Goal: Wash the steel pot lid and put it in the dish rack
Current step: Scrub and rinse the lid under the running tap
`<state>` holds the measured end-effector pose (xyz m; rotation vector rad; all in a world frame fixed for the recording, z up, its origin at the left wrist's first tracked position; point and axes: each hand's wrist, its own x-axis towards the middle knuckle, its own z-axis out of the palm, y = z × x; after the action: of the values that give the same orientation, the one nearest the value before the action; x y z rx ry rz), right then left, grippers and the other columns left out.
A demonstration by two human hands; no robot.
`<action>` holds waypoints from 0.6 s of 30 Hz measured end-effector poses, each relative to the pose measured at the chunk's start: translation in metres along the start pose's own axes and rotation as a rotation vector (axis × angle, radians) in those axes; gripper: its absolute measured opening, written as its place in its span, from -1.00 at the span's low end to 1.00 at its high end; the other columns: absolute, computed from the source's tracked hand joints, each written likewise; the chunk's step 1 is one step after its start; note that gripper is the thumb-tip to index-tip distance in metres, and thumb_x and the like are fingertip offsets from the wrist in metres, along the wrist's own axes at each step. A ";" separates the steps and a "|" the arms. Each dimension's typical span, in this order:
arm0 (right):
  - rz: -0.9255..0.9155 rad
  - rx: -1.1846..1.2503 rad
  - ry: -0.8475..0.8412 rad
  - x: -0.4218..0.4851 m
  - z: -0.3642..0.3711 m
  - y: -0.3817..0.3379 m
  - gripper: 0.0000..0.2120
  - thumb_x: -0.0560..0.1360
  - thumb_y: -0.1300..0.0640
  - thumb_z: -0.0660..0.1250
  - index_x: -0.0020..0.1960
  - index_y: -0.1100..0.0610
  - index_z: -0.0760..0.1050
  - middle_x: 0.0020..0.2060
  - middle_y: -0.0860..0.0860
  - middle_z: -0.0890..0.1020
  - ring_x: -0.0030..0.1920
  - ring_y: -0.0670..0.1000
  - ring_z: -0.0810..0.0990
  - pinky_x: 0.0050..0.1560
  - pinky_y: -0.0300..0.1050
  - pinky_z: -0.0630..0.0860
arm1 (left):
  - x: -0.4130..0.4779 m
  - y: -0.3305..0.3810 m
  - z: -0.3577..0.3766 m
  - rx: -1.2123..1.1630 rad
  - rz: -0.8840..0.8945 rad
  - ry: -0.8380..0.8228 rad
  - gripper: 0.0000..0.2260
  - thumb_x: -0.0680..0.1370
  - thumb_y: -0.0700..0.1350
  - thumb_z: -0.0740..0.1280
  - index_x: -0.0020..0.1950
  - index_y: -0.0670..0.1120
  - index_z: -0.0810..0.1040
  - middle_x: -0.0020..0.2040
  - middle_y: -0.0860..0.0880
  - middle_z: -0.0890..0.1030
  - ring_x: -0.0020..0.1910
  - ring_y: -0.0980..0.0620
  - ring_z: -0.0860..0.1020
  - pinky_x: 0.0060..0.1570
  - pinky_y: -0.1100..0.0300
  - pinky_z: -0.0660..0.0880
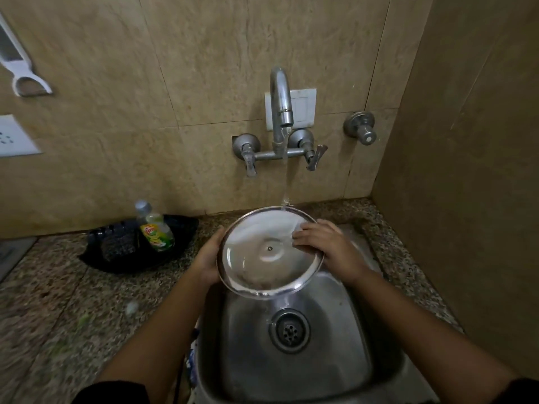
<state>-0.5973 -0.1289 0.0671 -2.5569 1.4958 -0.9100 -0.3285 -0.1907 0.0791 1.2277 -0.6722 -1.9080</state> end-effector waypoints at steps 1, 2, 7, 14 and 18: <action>0.058 0.122 -0.021 0.004 -0.006 0.000 -0.72 0.44 0.25 0.37 0.10 -0.01 0.60 0.12 -0.06 0.64 0.24 -0.06 0.52 0.34 -0.07 0.31 | 0.002 0.000 -0.002 -0.037 0.009 -0.016 -0.57 0.63 0.17 0.02 0.03 -0.06 0.57 -0.01 -0.15 0.63 0.00 -0.14 0.55 -0.01 -0.02 0.48; 0.135 0.254 -0.049 0.007 -0.013 -0.003 -0.74 0.46 0.26 0.33 0.06 -0.03 0.59 0.08 -0.06 0.64 0.19 -0.08 0.54 0.28 -0.07 0.38 | 0.003 -0.001 -0.003 -0.060 0.015 -0.019 -0.56 0.63 0.18 -0.02 0.06 -0.03 0.56 0.04 -0.15 0.59 0.03 -0.14 0.54 0.03 -0.01 0.47; 0.442 0.765 0.023 0.017 -0.031 -0.008 -0.73 0.44 0.30 0.40 0.05 0.02 0.51 -0.04 -0.06 0.61 0.04 -0.07 0.60 0.06 -0.16 0.52 | 0.005 -0.016 0.003 -0.096 -0.001 -0.094 -0.37 0.59 0.28 -0.04 0.33 -0.14 0.49 0.10 -0.17 0.64 0.10 -0.11 0.59 -0.05 0.06 0.52; 0.849 1.074 0.231 0.034 -0.023 0.004 -0.49 0.35 0.40 0.42 0.27 0.16 0.44 0.09 0.13 0.61 0.06 0.14 0.60 0.02 0.04 0.59 | 0.011 -0.019 0.020 -0.259 0.081 -0.066 -0.48 0.57 0.15 0.22 0.43 -0.14 0.41 0.13 -0.09 0.57 0.25 -0.05 0.48 0.16 -0.02 0.54; 0.971 1.100 0.302 0.033 -0.022 0.014 -0.56 0.30 0.39 0.38 0.16 0.16 0.54 0.03 0.16 0.65 0.04 0.19 0.62 -0.08 -0.01 0.57 | 0.013 -0.017 0.036 -0.229 0.149 -0.029 -0.69 0.60 -0.04 0.22 0.25 -0.19 0.51 0.05 -0.17 0.59 0.03 -0.11 0.56 -0.05 -0.04 0.59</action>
<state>-0.6073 -0.1576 0.0962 -0.8259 1.3929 -1.3595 -0.3696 -0.1910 0.0740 0.9812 -0.5284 -1.8252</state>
